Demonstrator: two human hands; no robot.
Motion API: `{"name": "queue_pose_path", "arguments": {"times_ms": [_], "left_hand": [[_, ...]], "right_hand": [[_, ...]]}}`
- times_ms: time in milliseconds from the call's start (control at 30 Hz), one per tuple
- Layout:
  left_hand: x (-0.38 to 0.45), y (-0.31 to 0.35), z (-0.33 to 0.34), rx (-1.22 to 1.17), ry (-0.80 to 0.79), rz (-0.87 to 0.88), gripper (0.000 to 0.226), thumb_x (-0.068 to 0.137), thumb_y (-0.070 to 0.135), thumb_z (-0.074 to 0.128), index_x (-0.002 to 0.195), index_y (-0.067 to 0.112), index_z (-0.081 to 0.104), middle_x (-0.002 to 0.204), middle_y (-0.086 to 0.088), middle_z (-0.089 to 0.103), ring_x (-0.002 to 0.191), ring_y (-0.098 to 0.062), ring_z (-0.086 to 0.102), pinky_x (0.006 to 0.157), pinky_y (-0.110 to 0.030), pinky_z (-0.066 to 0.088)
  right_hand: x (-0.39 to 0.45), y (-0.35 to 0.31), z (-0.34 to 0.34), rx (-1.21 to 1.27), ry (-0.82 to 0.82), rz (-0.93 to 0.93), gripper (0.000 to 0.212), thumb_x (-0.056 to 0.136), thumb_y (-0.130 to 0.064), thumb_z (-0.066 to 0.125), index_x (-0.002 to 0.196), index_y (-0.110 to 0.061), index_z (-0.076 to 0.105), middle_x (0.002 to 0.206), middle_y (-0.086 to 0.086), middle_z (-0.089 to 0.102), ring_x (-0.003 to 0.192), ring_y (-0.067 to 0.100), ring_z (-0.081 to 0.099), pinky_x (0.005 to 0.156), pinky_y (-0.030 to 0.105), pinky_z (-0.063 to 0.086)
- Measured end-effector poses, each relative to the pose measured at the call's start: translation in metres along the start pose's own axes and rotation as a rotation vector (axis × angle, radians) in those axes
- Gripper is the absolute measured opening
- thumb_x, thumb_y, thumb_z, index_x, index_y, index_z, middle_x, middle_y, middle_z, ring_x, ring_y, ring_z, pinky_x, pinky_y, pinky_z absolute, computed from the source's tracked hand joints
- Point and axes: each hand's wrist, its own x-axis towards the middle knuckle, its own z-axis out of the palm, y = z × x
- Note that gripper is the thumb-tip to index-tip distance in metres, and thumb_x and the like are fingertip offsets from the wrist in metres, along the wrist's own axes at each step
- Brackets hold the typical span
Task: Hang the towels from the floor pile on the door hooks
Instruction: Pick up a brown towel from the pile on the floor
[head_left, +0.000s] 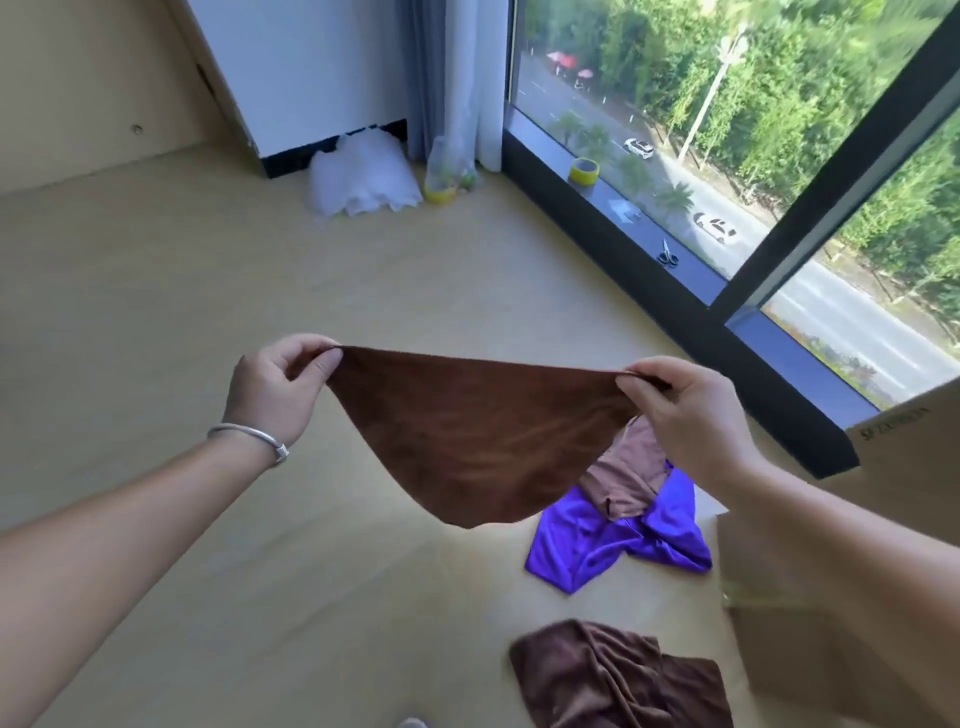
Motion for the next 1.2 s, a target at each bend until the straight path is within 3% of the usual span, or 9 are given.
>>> {"name": "queue_pose_path", "arguments": {"times_ms": [134,334,501,601,734,901,1035,1202], "left_hand": [[0.017,-0.022,-0.072,0.014,0.081,-0.006,0.017,0.086,0.026,0.069,0.079,0.042,0.069,0.084,0.008,0.072,0.080,-0.016,0.067,0.082,-0.033,0.052],[-0.001,-0.052,-0.156,0.087,0.131,-0.022,0.018,0.086,0.027,0.068,0.079,0.043,0.068,0.084,-0.002,0.072,0.078,-0.024,0.065,0.074,-0.031,0.051],[-0.065,-0.082,-0.183,0.135,0.122,-0.101,0.021,0.088,0.017,0.068,0.079,0.036,0.067,0.082,-0.006,0.072,0.071,-0.016,0.062,0.068,-0.019,0.048],[-0.123,-0.102,-0.179,0.163,0.087,-0.223,0.025,0.086,0.012,0.069,0.077,0.034,0.066,0.080,-0.006,0.071,0.068,-0.010,0.059,0.065,-0.013,0.045],[-0.210,-0.131,-0.159,0.206,0.017,-0.383,0.028,0.083,0.009,0.071,0.075,0.035,0.067,0.072,0.005,0.069,0.069,-0.014,0.062,0.066,-0.021,0.045],[-0.296,-0.170,-0.119,0.237,-0.020,-0.499,0.026,0.083,0.010,0.071,0.072,0.033,0.067,0.070,0.017,0.066,0.063,-0.001,0.058,0.061,-0.012,0.042],[-0.342,-0.206,-0.087,0.196,-0.024,-0.567,0.006,0.076,0.031,0.063,0.077,0.037,0.065,0.067,0.013,0.064,0.062,-0.004,0.057,0.060,-0.014,0.042],[-0.361,-0.263,-0.050,0.177,-0.045,-0.612,0.009,0.073,0.032,0.061,0.080,0.037,0.064,0.069,0.012,0.065,0.066,-0.009,0.059,0.063,-0.021,0.044]], "right_hand": [[0.028,-0.051,0.055,-0.009,-0.056,-0.036,0.005,0.086,-0.021,0.070,0.088,-0.021,0.074,0.080,-0.011,0.071,0.070,-0.002,0.062,0.066,0.007,0.043],[0.028,-0.086,0.130,0.075,-0.146,-0.061,0.017,0.085,-0.022,0.069,0.073,-0.035,0.069,0.070,-0.015,0.069,0.061,-0.006,0.057,0.056,0.003,0.038],[-0.003,-0.072,0.166,0.086,-0.338,-0.064,0.020,0.085,-0.018,0.068,0.074,-0.034,0.071,0.069,-0.012,0.070,0.066,0.008,0.062,0.067,0.024,0.047],[-0.033,-0.052,0.175,-0.022,-0.442,-0.093,0.016,0.085,-0.023,0.068,0.073,-0.034,0.070,0.063,-0.017,0.066,0.051,-0.002,0.051,0.050,0.009,0.034],[-0.075,-0.017,0.181,-0.091,-0.592,-0.059,0.016,0.086,-0.022,0.066,0.075,-0.033,0.068,0.057,-0.012,0.067,0.041,0.005,0.040,0.039,0.015,0.027],[-0.131,0.041,0.187,-0.134,-0.727,0.007,0.022,0.086,-0.024,0.066,0.070,-0.039,0.066,0.055,-0.016,0.064,0.046,0.006,0.041,0.044,0.019,0.031],[-0.169,0.093,0.198,-0.195,-0.803,0.076,0.015,0.084,-0.026,0.068,0.073,-0.036,0.069,0.063,-0.015,0.068,0.055,0.003,0.053,0.051,0.013,0.037],[-0.198,0.152,0.231,-0.223,-0.804,0.160,0.019,0.081,-0.020,0.074,0.069,-0.033,0.069,0.060,-0.018,0.065,0.057,-0.004,0.058,0.055,0.008,0.038]]}}
